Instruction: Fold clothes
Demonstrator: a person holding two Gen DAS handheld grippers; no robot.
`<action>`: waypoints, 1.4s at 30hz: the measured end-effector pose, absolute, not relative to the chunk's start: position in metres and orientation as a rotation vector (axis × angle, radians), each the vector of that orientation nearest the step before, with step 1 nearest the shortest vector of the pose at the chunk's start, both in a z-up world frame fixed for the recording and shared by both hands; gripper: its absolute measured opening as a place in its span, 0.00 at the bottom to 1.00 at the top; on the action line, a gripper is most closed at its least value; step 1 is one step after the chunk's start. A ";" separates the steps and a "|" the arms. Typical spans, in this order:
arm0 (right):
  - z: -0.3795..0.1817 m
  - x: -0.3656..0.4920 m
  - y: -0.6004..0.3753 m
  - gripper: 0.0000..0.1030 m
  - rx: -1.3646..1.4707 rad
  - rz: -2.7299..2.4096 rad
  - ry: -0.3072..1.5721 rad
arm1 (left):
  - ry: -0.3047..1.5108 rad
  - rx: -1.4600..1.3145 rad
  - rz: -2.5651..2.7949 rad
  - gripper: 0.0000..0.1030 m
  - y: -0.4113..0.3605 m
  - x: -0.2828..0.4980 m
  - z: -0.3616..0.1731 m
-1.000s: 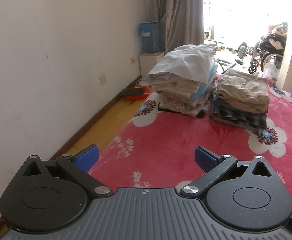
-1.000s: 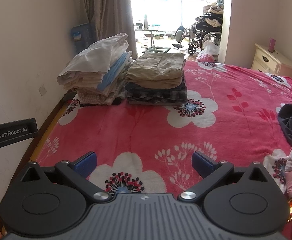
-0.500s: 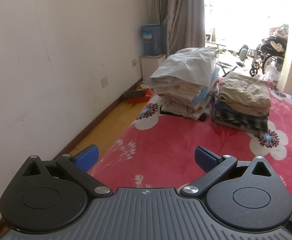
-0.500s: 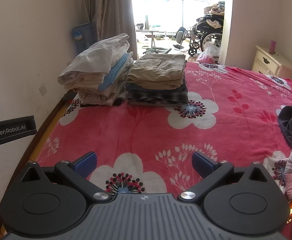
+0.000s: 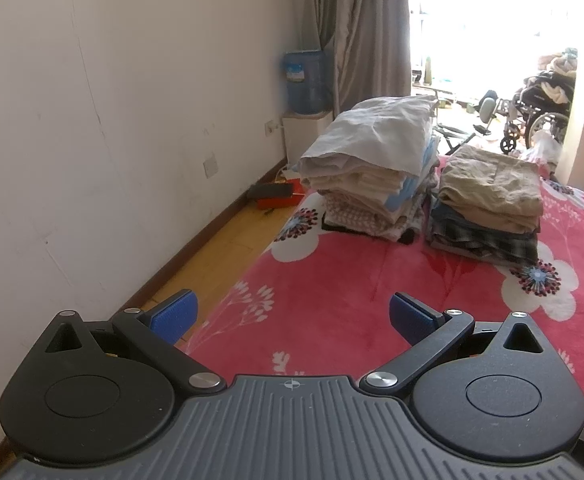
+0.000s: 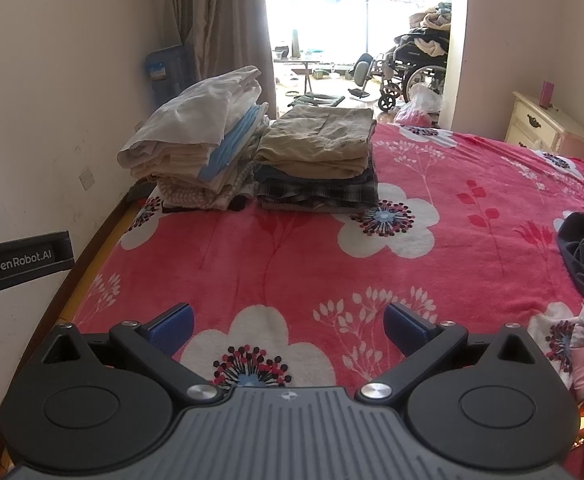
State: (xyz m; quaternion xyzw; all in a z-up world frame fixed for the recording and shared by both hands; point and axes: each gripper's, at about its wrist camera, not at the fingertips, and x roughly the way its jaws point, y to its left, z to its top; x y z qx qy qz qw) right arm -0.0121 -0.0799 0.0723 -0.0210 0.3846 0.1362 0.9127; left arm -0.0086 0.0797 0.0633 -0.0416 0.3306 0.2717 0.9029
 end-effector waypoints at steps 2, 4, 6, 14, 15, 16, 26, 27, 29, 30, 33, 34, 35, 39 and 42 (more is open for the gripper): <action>0.072 -0.012 -0.080 1.00 -0.044 0.281 0.792 | 0.686 -0.086 0.562 1.00 0.080 -0.009 0.063; 0.072 -0.012 -0.079 1.00 -0.043 0.280 0.793 | 0.686 -0.087 0.564 1.00 0.081 -0.010 0.063; 0.072 -0.011 -0.080 1.00 -0.043 0.280 0.793 | 0.685 -0.087 0.565 1.00 0.081 -0.010 0.063; 0.072 -0.012 -0.080 1.00 -0.042 0.280 0.793 | 0.684 -0.085 0.567 1.00 0.081 -0.010 0.063; 0.071 -0.012 -0.080 1.00 -0.041 0.279 0.793 | 0.684 -0.085 0.567 1.00 0.081 -0.010 0.063; 0.071 -0.012 -0.080 1.00 -0.041 0.278 0.793 | 0.683 -0.085 0.567 1.00 0.081 -0.010 0.062; 0.072 -0.013 -0.081 1.00 -0.040 0.278 0.792 | 0.681 -0.081 0.570 1.00 0.082 -0.010 0.063; 0.072 -0.013 -0.080 1.00 -0.041 0.278 0.792 | 0.681 -0.081 0.570 1.00 0.082 -0.010 0.063; 0.071 -0.014 -0.080 1.00 -0.042 0.279 0.793 | 0.679 -0.081 0.571 1.00 0.082 -0.011 0.063; 0.071 -0.014 -0.080 1.00 -0.042 0.279 0.793 | 0.679 -0.080 0.571 1.00 0.082 -0.011 0.062; 0.071 -0.014 -0.079 1.00 -0.044 0.278 0.795 | 0.679 -0.083 0.573 1.00 0.083 -0.012 0.062; 0.071 -0.014 -0.079 1.00 -0.045 0.278 0.795 | 0.680 -0.083 0.572 1.00 0.083 -0.013 0.062; 0.071 -0.014 -0.079 1.00 -0.045 0.278 0.795 | 0.681 -0.084 0.572 1.00 0.084 -0.013 0.062; 0.071 -0.013 -0.078 1.00 -0.047 0.278 0.795 | 0.679 -0.086 0.573 1.00 0.085 -0.013 0.063; 0.071 -0.014 -0.077 1.00 -0.049 0.279 0.796 | 0.677 -0.089 0.574 1.00 0.086 -0.013 0.063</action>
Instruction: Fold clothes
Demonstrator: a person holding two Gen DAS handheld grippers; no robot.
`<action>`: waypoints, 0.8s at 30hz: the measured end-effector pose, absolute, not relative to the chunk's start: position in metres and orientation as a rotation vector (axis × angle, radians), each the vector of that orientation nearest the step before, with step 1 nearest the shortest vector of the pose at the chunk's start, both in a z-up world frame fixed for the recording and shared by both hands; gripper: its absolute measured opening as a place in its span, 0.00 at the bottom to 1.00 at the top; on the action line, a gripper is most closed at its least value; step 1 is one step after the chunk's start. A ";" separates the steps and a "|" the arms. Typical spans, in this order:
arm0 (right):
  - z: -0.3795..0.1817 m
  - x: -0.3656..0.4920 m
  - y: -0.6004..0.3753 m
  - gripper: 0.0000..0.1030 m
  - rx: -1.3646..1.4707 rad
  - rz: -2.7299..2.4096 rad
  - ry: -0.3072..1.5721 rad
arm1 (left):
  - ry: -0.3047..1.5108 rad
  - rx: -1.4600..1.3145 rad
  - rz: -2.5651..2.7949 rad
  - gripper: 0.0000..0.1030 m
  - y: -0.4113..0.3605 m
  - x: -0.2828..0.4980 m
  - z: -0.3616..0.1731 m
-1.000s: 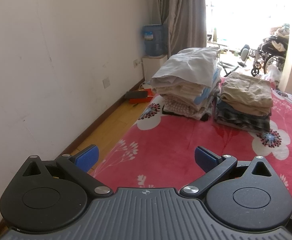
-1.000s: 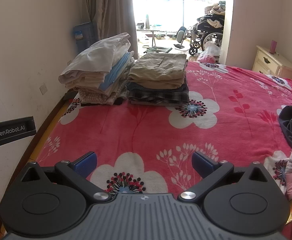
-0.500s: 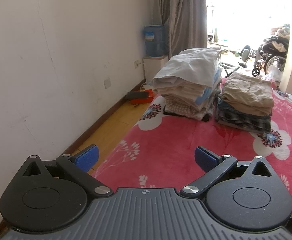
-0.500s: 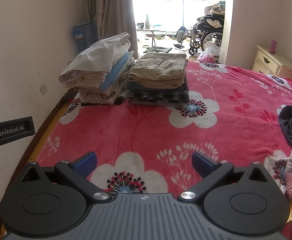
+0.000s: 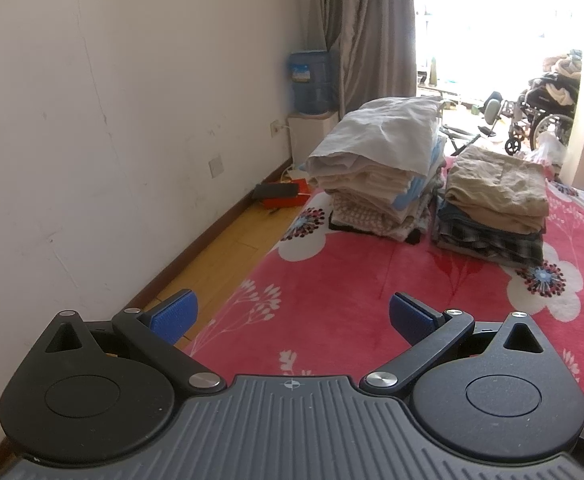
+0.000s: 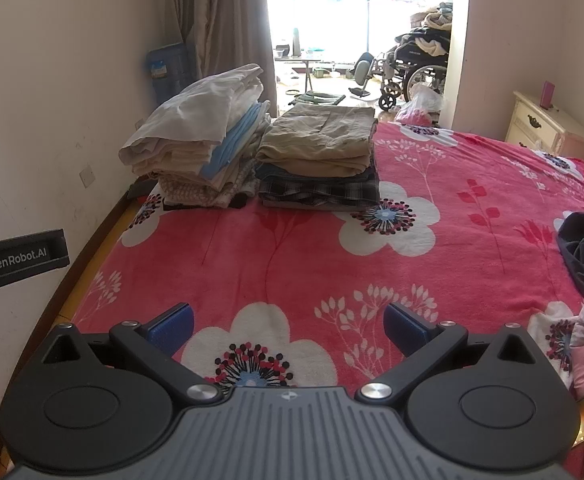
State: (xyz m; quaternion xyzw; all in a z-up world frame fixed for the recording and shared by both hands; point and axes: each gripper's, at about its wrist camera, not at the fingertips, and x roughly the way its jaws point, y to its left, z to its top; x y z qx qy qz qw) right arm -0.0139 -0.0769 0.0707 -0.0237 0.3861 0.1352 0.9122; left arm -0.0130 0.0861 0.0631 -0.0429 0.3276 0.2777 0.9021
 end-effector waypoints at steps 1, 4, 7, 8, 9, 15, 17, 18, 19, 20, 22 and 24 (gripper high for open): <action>0.071 -0.014 -0.077 1.00 -0.049 0.279 0.797 | 0.677 -0.090 0.575 1.00 0.086 -0.013 0.063; 0.071 -0.014 -0.076 1.00 -0.052 0.279 0.797 | 0.677 -0.090 0.578 1.00 0.087 -0.014 0.063; 0.071 -0.014 -0.075 1.00 -0.053 0.279 0.796 | 0.678 -0.091 0.578 1.00 0.088 -0.014 0.063; 0.071 -0.014 -0.075 1.00 -0.054 0.280 0.796 | 0.678 -0.092 0.577 1.00 0.088 -0.014 0.063; 0.071 -0.014 -0.075 1.00 -0.055 0.280 0.796 | 0.678 -0.093 0.577 1.00 0.089 -0.014 0.063; 0.070 -0.014 -0.074 1.00 -0.058 0.280 0.798 | 0.678 -0.092 0.575 1.00 0.089 -0.013 0.063; 0.071 -0.014 -0.073 1.00 -0.059 0.280 0.797 | 0.678 -0.092 0.575 1.00 0.089 -0.013 0.062; 0.071 -0.014 -0.073 1.00 -0.059 0.280 0.797 | 0.678 -0.093 0.575 1.00 0.089 -0.014 0.062; 0.071 -0.014 -0.073 1.00 -0.059 0.281 0.797 | 0.678 -0.093 0.575 1.00 0.089 -0.014 0.062; 0.071 -0.014 -0.072 1.00 -0.060 0.282 0.798 | 0.678 -0.094 0.576 1.00 0.089 -0.014 0.062; 0.070 -0.015 -0.072 1.00 -0.062 0.284 0.798 | 0.678 -0.095 0.576 1.00 0.090 -0.014 0.062; 0.070 -0.015 -0.071 1.00 -0.062 0.284 0.800 | 0.680 -0.096 0.578 1.00 0.090 -0.013 0.061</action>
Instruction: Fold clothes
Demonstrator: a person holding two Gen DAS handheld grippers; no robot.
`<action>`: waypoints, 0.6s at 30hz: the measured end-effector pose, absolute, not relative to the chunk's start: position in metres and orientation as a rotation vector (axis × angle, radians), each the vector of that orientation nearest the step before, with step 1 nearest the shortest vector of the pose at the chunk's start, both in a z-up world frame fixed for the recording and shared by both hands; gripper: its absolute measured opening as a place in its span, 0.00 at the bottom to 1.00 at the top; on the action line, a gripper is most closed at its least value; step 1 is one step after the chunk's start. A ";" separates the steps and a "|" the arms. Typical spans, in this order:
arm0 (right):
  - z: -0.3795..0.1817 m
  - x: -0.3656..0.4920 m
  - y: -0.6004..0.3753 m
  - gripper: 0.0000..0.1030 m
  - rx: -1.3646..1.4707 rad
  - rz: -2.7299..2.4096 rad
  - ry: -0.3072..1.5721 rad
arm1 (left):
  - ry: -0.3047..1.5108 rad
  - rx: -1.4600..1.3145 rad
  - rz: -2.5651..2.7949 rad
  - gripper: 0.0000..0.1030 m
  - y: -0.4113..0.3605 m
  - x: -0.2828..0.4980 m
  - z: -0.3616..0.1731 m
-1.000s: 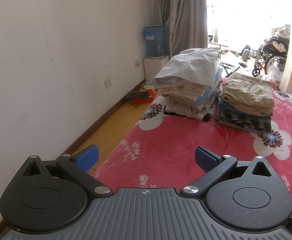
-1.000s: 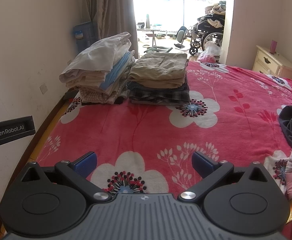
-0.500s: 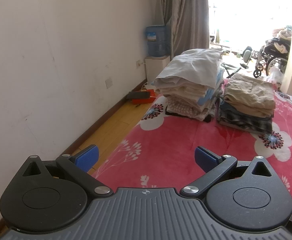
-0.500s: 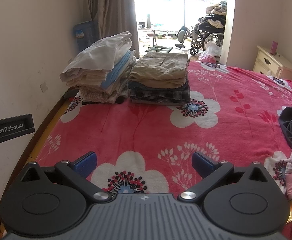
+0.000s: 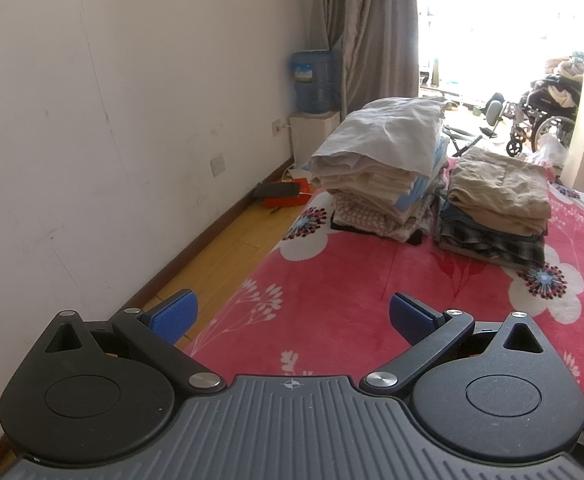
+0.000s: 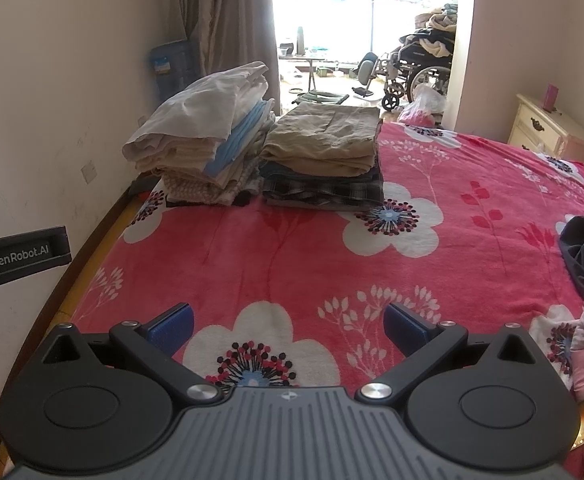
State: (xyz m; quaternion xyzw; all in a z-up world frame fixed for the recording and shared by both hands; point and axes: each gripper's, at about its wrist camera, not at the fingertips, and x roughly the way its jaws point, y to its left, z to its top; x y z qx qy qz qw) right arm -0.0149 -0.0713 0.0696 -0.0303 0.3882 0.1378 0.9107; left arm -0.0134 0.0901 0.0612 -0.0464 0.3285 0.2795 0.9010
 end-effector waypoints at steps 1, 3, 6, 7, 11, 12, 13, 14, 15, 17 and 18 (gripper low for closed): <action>0.070 -0.015 -0.071 1.00 -0.062 0.284 0.801 | 0.681 -0.097 0.579 1.00 0.091 -0.013 0.061; 0.070 -0.015 -0.071 1.00 -0.063 0.285 0.802 | 0.683 -0.098 0.581 1.00 0.091 -0.013 0.060; 0.069 -0.014 -0.070 1.00 -0.064 0.285 0.802 | 0.686 -0.100 0.584 1.00 0.092 -0.014 0.059; 0.069 -0.014 -0.070 1.00 -0.065 0.285 0.801 | 0.686 -0.100 0.584 1.00 0.093 -0.014 0.059; 0.069 -0.014 -0.070 1.00 -0.065 0.286 0.803 | 0.685 -0.099 0.585 1.00 0.093 -0.015 0.059; 0.069 -0.014 -0.070 1.00 -0.065 0.286 0.803 | 0.686 -0.099 0.586 1.00 0.094 -0.015 0.059; 0.069 -0.014 -0.070 1.00 -0.066 0.286 0.803 | 0.687 -0.099 0.585 1.00 0.094 -0.015 0.059; 0.069 -0.014 -0.070 1.00 -0.066 0.286 0.803 | 0.688 -0.100 0.585 1.00 0.094 -0.016 0.059; 0.068 -0.014 -0.070 1.00 -0.066 0.285 0.803 | 0.688 -0.100 0.585 1.00 0.094 -0.016 0.059; 0.068 -0.014 -0.070 1.00 -0.065 0.285 0.804 | 0.689 -0.099 0.586 1.00 0.095 -0.016 0.059; 0.068 -0.014 -0.070 1.00 -0.065 0.284 0.804 | 0.688 -0.100 0.586 1.00 0.095 -0.017 0.059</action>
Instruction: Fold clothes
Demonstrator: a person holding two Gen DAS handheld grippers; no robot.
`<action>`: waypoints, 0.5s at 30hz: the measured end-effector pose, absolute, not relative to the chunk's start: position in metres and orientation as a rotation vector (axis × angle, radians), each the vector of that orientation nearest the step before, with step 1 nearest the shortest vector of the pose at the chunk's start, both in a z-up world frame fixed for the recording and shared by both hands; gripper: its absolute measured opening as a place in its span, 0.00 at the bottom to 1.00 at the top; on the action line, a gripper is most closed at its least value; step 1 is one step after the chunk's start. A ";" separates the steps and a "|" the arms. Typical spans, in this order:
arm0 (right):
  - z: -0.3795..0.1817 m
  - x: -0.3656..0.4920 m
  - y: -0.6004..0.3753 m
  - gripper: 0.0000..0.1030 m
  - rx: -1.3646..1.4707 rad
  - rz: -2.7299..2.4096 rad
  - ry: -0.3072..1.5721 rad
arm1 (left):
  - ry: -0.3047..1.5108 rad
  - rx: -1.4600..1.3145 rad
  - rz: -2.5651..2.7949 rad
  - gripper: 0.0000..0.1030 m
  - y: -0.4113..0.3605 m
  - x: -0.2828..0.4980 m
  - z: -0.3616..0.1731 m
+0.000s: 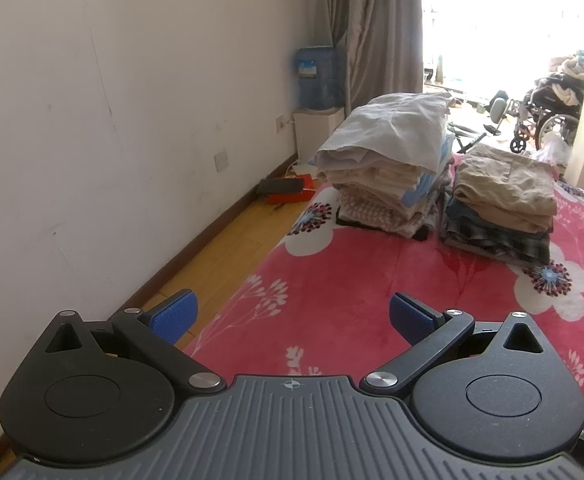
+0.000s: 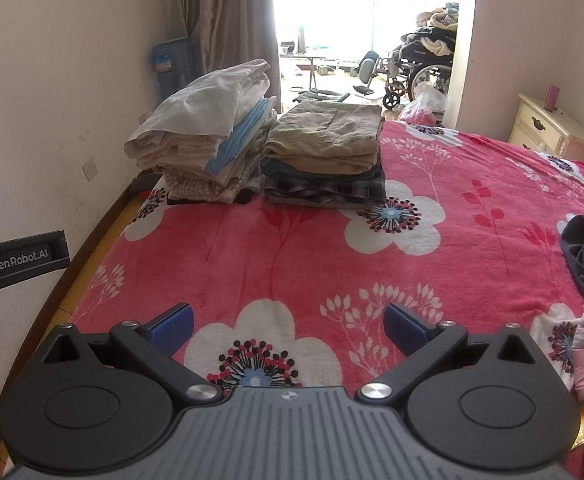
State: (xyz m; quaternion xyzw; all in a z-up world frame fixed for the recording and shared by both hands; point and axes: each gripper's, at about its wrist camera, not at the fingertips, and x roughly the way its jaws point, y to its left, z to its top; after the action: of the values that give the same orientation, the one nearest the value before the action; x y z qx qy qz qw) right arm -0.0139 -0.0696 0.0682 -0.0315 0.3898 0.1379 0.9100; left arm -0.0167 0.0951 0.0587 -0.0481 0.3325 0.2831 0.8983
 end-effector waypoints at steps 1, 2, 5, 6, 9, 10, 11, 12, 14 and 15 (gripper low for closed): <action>0.068 -0.014 -0.069 1.00 -0.065 0.284 0.804 | 0.688 -0.100 0.586 1.00 0.095 -0.017 0.059; 0.068 -0.014 -0.069 1.00 -0.066 0.284 0.804 | 0.689 -0.101 0.586 1.00 0.096 -0.017 0.058; 0.068 -0.014 -0.069 1.00 -0.066 0.282 0.806 | 0.691 -0.103 0.586 1.00 0.096 -0.016 0.057; 0.068 -0.014 -0.068 1.00 -0.067 0.283 0.807 | 0.692 -0.102 0.586 1.00 0.097 -0.016 0.057; 0.067 -0.013 -0.068 1.00 -0.068 0.283 0.811 | 0.692 -0.099 0.586 1.00 0.097 -0.016 0.057; 0.067 -0.013 -0.067 1.00 -0.068 0.284 0.812 | 0.692 -0.098 0.586 1.00 0.097 -0.016 0.057; 0.067 -0.013 -0.067 1.00 -0.069 0.286 0.812 | 0.693 -0.097 0.587 1.00 0.097 -0.016 0.056; 0.067 -0.013 -0.066 1.00 -0.070 0.287 0.812 | 0.693 -0.096 0.588 1.00 0.097 -0.016 0.056; 0.066 -0.013 -0.066 1.00 -0.072 0.290 0.812 | 0.694 -0.095 0.590 1.00 0.097 -0.016 0.056; 0.066 -0.013 -0.066 1.00 -0.072 0.291 0.813 | 0.694 -0.095 0.591 1.00 0.097 -0.016 0.056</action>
State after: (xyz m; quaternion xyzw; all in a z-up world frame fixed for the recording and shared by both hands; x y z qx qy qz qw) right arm -0.0128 -0.0659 0.0659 -0.0350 0.3940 0.1408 0.9076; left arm -0.0163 0.0971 0.0559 -0.0459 0.3349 0.2853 0.8969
